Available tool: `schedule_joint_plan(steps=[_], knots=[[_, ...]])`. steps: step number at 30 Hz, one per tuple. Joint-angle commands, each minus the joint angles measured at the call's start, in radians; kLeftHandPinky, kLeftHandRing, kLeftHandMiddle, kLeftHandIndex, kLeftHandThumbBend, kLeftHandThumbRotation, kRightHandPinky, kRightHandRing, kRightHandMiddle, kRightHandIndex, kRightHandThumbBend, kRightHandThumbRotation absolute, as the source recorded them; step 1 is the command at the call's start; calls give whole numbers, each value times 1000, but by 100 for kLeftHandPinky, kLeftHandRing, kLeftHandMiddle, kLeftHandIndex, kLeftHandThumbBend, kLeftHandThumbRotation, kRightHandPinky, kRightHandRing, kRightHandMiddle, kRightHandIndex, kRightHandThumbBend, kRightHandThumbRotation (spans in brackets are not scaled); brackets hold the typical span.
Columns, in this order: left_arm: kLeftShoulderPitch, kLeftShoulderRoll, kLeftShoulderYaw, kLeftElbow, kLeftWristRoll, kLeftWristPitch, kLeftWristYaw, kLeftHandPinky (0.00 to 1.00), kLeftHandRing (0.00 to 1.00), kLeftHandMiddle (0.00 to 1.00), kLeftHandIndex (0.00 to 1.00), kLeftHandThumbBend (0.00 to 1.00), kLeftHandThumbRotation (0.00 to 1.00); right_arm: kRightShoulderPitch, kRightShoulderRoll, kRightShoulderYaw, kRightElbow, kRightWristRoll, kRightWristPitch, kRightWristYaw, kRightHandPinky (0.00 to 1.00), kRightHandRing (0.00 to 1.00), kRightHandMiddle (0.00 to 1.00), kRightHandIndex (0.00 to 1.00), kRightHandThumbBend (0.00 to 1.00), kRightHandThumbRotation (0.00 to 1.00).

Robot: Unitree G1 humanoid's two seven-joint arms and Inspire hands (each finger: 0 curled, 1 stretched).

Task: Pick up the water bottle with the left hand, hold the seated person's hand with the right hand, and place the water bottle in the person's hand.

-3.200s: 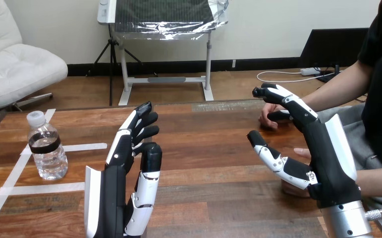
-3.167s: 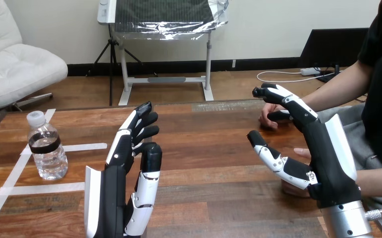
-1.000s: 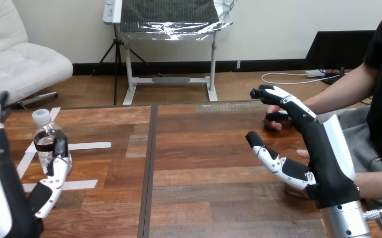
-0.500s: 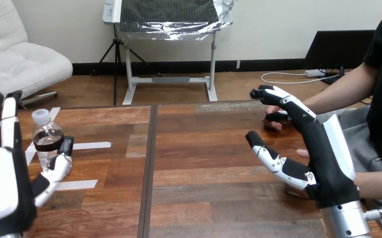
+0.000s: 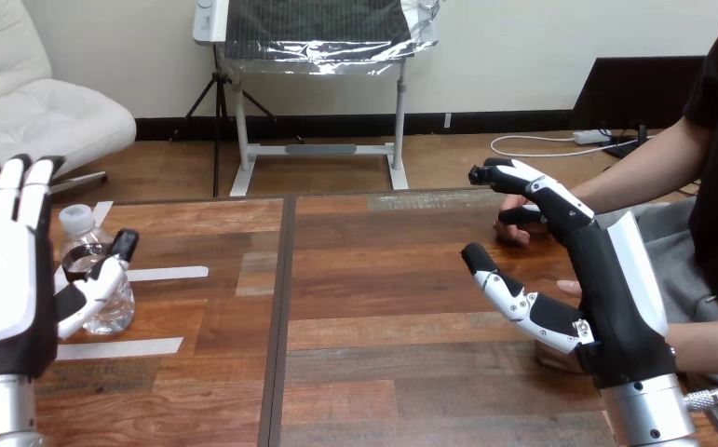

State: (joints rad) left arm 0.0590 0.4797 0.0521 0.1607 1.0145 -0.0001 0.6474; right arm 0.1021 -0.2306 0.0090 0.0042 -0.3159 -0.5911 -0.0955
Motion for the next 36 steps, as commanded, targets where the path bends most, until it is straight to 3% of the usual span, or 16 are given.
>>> schedule_joint_plan(steps=[1, 24, 36], knots=[[-124, 39, -42, 71, -9, 5, -26, 95, 89, 89, 86, 52, 100, -84, 5, 4, 3, 19, -20, 5, 68, 81, 85, 75, 41, 13], [-266, 74, -121, 222, -48, 28, -87, 92, 88, 89, 87, 50, 100, -97, 2, 3, 2, 21, -9, 13, 68, 82, 85, 74, 41, 12], [-357, 86, -156, 339, -85, 9, -96, 91, 88, 89, 88, 51, 100, -104, 0, 2, 6, 19, -9, 20, 67, 81, 85, 74, 41, 12]])
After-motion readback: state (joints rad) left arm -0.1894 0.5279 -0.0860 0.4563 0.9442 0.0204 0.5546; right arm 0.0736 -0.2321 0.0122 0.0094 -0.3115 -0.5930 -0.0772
